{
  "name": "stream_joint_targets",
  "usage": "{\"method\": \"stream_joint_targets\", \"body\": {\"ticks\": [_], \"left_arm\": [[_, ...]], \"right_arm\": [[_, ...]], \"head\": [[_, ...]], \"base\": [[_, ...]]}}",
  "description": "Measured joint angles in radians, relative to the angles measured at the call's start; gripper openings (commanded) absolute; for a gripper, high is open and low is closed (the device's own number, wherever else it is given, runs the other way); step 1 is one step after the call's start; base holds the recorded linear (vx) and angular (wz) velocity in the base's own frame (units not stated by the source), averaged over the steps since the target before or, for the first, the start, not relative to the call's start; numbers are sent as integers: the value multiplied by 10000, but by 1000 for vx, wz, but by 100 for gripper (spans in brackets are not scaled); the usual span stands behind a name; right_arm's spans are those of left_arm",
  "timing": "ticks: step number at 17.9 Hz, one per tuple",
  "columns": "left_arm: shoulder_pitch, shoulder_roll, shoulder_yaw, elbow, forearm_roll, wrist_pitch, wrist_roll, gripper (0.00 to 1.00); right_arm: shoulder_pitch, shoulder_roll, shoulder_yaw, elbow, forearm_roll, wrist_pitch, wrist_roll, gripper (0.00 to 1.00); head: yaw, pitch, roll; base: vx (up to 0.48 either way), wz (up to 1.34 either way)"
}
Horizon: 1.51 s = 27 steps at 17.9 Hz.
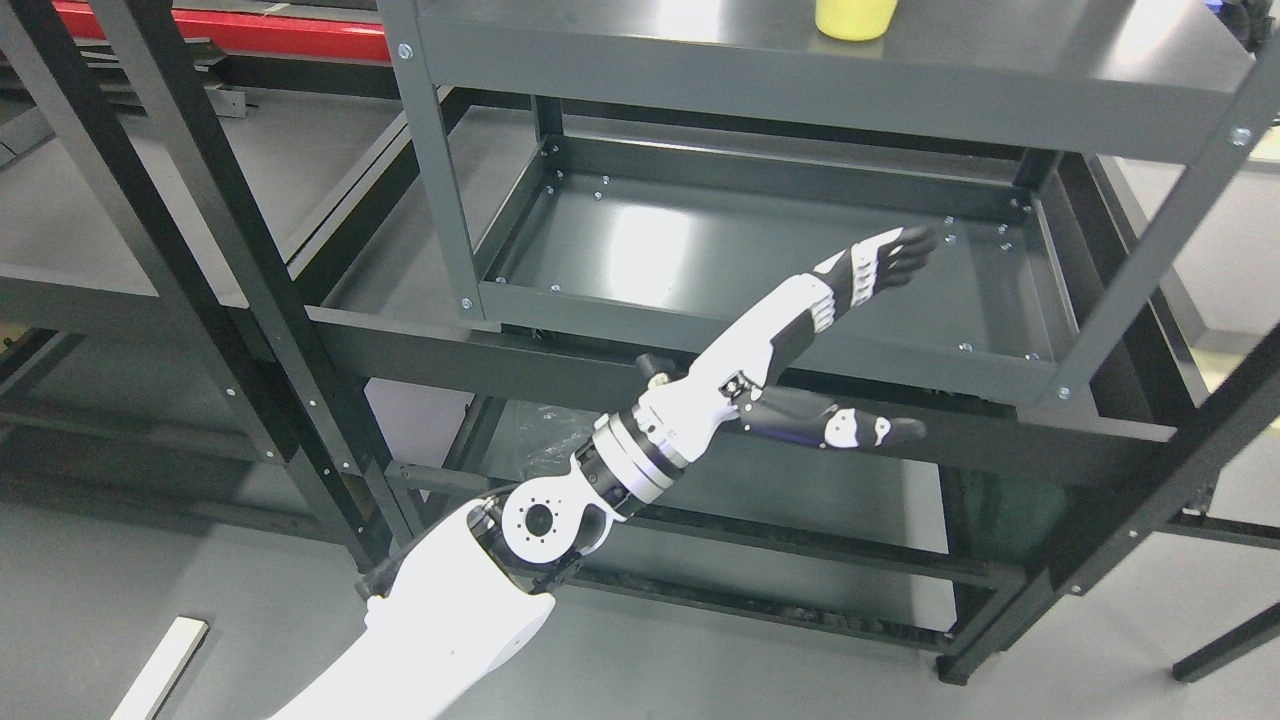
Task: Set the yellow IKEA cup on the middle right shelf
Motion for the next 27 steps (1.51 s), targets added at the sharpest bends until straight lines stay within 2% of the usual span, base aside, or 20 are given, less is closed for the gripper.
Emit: {"method": "stream_joint_targets", "body": {"ticks": [4, 9, 12, 16, 19, 23, 27], "left_arm": [[579, -88, 917, 1017, -64, 1065, 11, 99], [1288, -153, 2637, 1794, -730, 2068, 17, 99], [1889, -146, 3574, 1794, -1029, 2519, 25, 99], [2755, -128, 4936, 1222, -1243, 3642, -14, 99], [3944, -159, 5441, 491, -1336, 3638, -43, 99], [5089, -288, 5883, -268, -1563, 2189, -44, 99], [5647, -480, 6404, -802, -1698, 1790, -18, 99]], "right_arm": [[0, 0, 0, 0, 0, 0, 0, 99], [4, 0, 0, 0, 0, 0, 0, 99], [-4, 0, 0, -2, 0, -1, 0, 99], [-5, 0, 0, -2, 0, -1, 0, 99], [-5, 0, 0, -2, 0, -1, 0, 99], [-3, 0, 0, -2, 0, -1, 0, 99], [-2, 0, 0, -1, 0, -1, 0, 99]], "head": [[0, 0, 0], [0, 0, 0], [0, 0, 0], [0, 0, 0], [0, 0, 0], [0, 0, 0], [0, 0, 0]], "base": [[-153, -110], [-121, -99], [-43, 32], [-19, -49], [-8, 7], [-3, 0], [0, 0]]}}
